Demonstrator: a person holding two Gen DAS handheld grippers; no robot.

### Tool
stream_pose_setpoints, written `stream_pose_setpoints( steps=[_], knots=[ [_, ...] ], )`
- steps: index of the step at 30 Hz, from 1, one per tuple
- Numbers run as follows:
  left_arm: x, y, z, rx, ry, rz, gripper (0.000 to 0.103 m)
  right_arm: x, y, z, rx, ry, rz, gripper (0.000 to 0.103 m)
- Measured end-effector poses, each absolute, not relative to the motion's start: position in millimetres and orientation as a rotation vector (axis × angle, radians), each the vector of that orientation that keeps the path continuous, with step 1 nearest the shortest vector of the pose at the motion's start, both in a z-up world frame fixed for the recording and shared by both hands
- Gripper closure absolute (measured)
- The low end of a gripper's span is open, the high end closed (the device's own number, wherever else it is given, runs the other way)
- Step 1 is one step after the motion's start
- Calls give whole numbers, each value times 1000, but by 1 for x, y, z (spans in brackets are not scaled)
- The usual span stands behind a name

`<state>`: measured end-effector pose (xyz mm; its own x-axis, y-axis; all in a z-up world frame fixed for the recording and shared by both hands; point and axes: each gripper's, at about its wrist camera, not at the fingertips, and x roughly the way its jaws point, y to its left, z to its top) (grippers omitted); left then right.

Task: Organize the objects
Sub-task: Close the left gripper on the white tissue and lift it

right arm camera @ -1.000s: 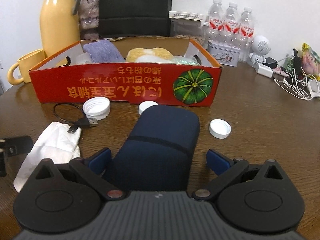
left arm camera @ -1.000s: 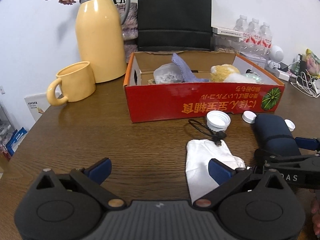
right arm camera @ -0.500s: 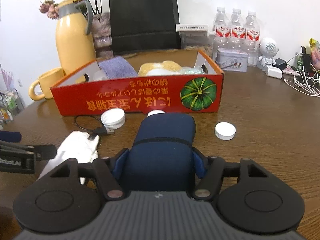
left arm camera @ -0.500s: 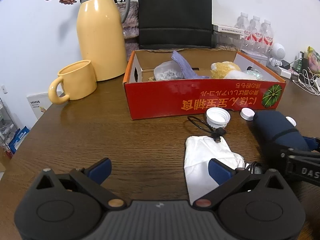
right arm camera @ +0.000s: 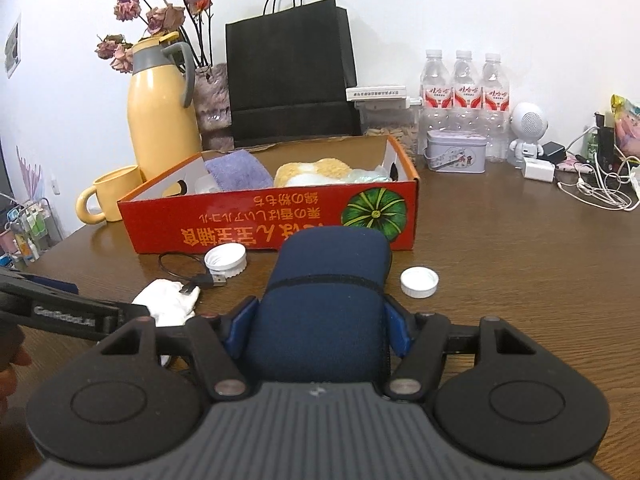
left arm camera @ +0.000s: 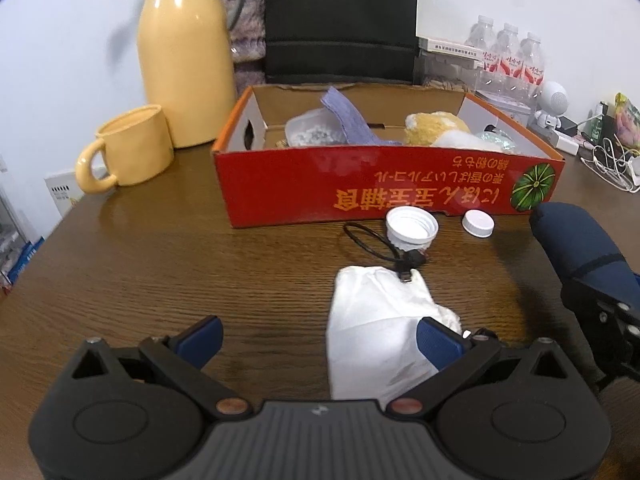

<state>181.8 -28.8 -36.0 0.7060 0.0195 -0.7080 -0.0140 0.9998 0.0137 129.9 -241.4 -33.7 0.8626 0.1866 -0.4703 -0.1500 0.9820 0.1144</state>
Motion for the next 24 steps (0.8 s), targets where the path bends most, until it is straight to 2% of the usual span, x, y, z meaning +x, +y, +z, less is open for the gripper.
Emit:
stream_pose_setpoints(
  steps=[5,8,10,12,13,15,16,18,24],
  knots=[
    [195,-36,-43,-56,828,-16,0,128,-245,-34,82,494,171,38],
    [196,-49,-48,2,819,-3,0,128,-247,-35,87,495,167,38],
    [193,-51,-48,0,801,-15,8,128,-247,-35,88,496,168,37],
    [189,-52,-44,5,776,-30,40,127,-247,-35,87,495,168,37],
    [188,-50,-42,-3,776,-27,41,127,-247,-35,87,495,168,37],
    [187,-45,-41,-16,772,-26,53,127,-246,-35,86,496,168,37],
    [186,-41,-40,-20,771,-26,54,127,-246,-35,86,497,166,37],
    [184,-33,-38,-37,771,-24,63,127,-246,-35,86,497,167,37],
    [173,-7,-35,-37,757,0,62,126,-245,-35,81,496,170,38]
  ],
)
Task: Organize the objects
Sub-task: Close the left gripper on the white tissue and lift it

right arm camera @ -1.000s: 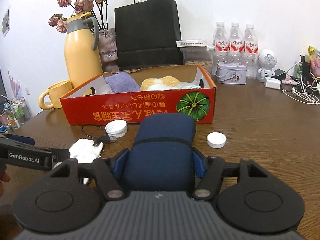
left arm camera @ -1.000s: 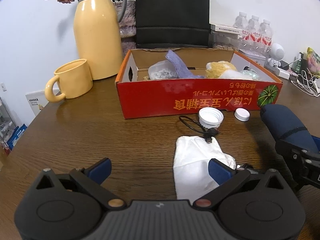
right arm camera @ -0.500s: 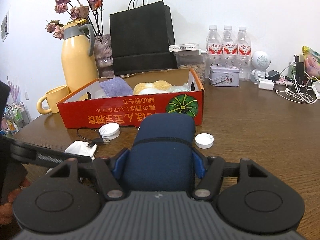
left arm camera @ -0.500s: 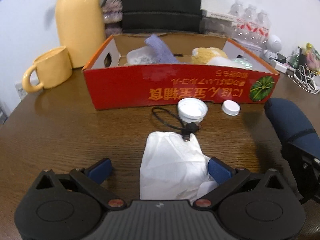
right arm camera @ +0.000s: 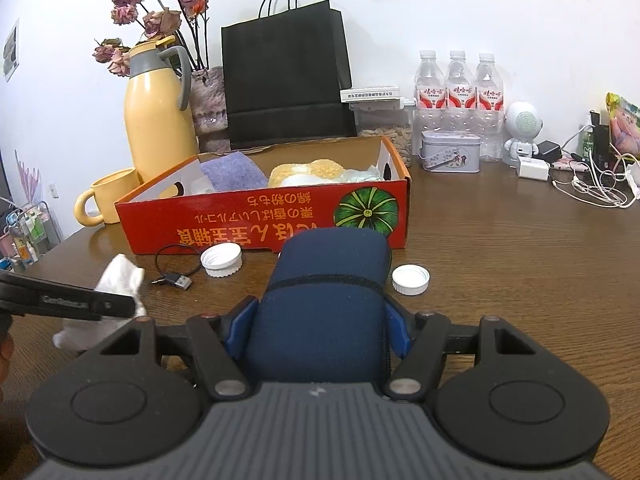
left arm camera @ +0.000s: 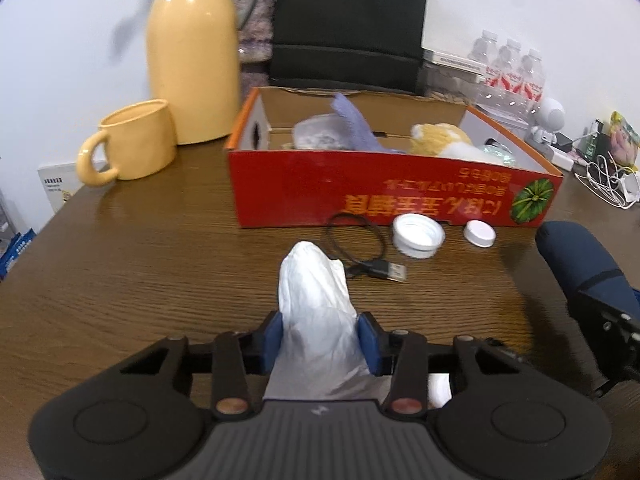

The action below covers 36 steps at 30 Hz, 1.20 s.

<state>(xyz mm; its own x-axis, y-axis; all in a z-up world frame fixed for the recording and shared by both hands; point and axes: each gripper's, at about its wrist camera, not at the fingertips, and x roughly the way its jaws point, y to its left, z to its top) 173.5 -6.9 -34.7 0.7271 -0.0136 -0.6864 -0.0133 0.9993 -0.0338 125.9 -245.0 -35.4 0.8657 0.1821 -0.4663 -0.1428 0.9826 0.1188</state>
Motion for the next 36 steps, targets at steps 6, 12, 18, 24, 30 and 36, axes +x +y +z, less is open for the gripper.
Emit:
stream_pose_setpoints(
  steps=[6,12,18,24,30,36],
  knots=[
    [169,3,-39,0,770,32,32,126,-242,-36,71,502,182,41],
    [162,-6,-42,62,775,28,9,129,-240,-39,61,531,191,40],
    [163,1,-45,8,792,25,4,132,-236,-41,50,557,202,36],
    [156,4,-43,-27,796,-15,4,131,-226,-43,-14,584,209,22],
    [154,-3,-48,10,797,-27,0,132,-216,-47,-85,621,186,33],
    [142,-7,-42,15,744,-67,55,129,-219,-45,-66,600,196,38]
  ],
)
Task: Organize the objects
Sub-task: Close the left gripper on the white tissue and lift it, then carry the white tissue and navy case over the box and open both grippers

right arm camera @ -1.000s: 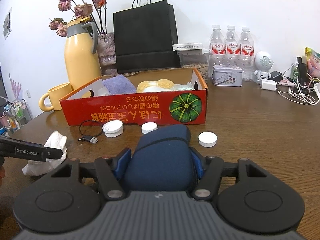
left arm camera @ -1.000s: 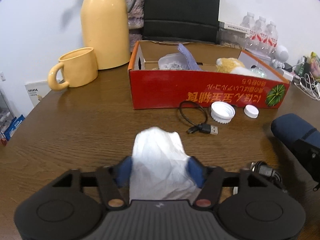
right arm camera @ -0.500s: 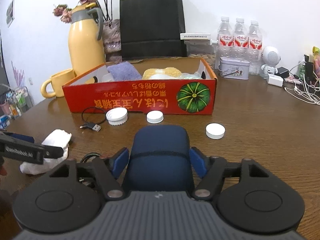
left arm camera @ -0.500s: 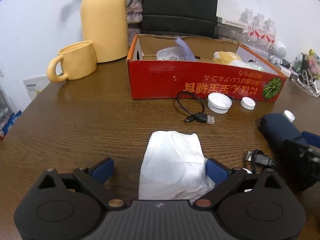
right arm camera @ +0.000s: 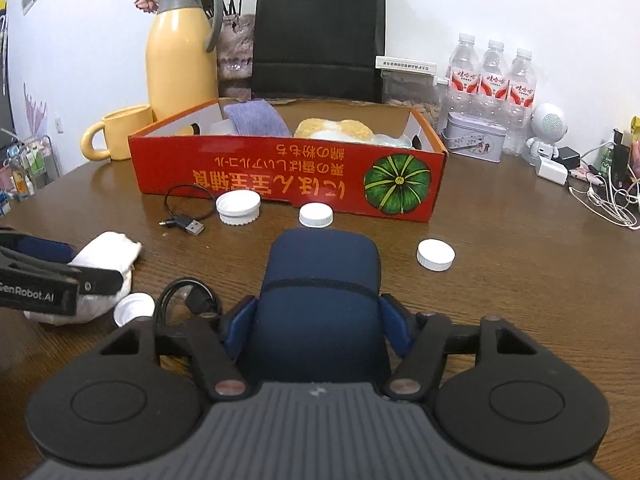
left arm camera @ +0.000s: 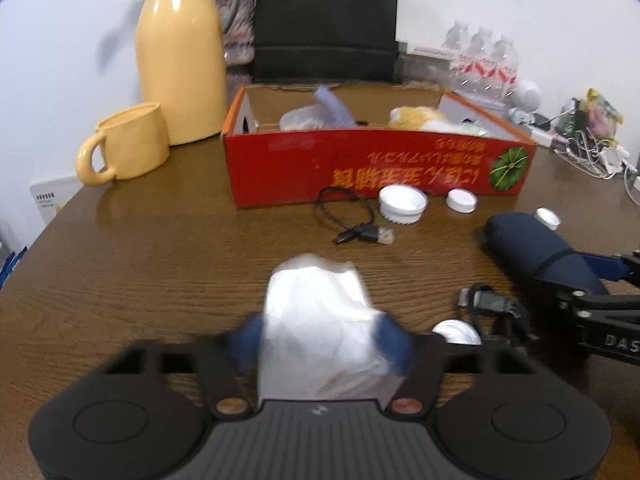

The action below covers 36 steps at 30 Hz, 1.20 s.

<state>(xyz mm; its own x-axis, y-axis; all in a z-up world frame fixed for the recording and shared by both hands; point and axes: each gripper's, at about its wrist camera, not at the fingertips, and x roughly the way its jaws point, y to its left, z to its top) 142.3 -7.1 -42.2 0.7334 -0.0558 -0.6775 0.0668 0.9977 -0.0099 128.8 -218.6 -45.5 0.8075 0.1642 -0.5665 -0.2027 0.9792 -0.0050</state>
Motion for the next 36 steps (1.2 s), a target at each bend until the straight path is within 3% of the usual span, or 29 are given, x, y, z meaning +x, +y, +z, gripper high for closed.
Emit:
stream_pose_setpoints(
  steps=[2,5,18,36],
  knots=[
    [141,-7,-41,-1,742,-77,64,127,-219,-45,-58,594,199,38],
    [141,-5,-38,-25,740,-82,68,124,-219,-44,-48,583,204,39],
    [152,-6,5,-48,622,-94,68,124,-215,-9,-20,451,204,39],
    [249,-8,55,-96,471,-39,68,218,-184,36,40,334,213,39]
  ],
)
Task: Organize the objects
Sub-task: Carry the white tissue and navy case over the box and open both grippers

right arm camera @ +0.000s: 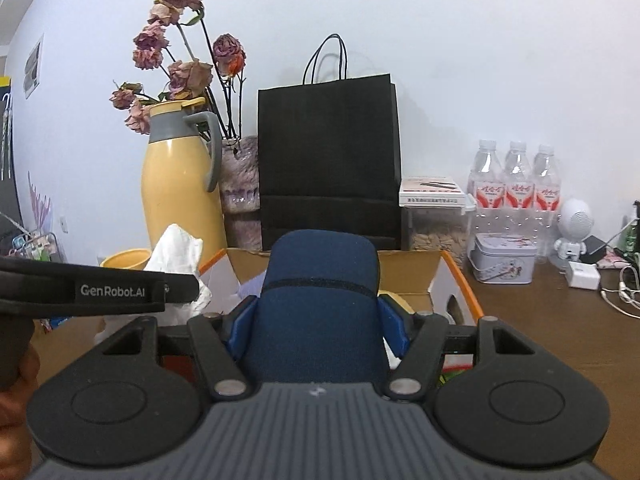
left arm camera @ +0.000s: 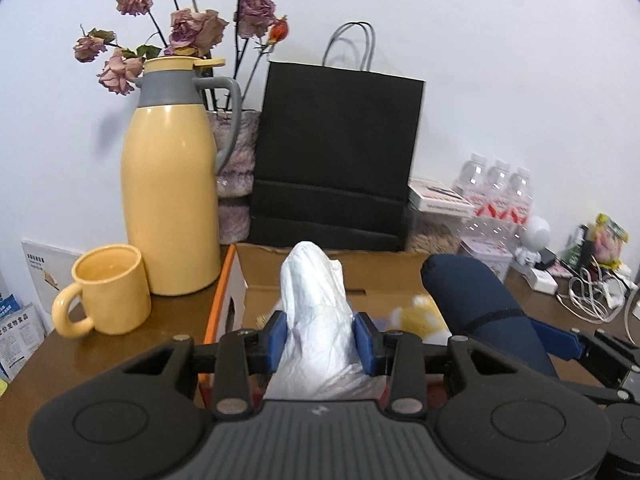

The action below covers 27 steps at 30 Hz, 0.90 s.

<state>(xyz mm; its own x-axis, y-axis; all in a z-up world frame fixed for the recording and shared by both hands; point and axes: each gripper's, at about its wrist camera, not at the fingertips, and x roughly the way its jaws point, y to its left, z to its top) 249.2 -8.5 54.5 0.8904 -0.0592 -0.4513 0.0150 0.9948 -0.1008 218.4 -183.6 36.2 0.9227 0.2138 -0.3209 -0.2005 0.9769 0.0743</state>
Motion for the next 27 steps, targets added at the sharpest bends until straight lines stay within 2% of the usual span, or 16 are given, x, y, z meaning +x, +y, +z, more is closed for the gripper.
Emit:
stream_pose_setpoints(
  steps=[27],
  knots=[
    [356,16,32,-46,543,-50,66,331,-160,10,-9,418,240,39]
  ],
)
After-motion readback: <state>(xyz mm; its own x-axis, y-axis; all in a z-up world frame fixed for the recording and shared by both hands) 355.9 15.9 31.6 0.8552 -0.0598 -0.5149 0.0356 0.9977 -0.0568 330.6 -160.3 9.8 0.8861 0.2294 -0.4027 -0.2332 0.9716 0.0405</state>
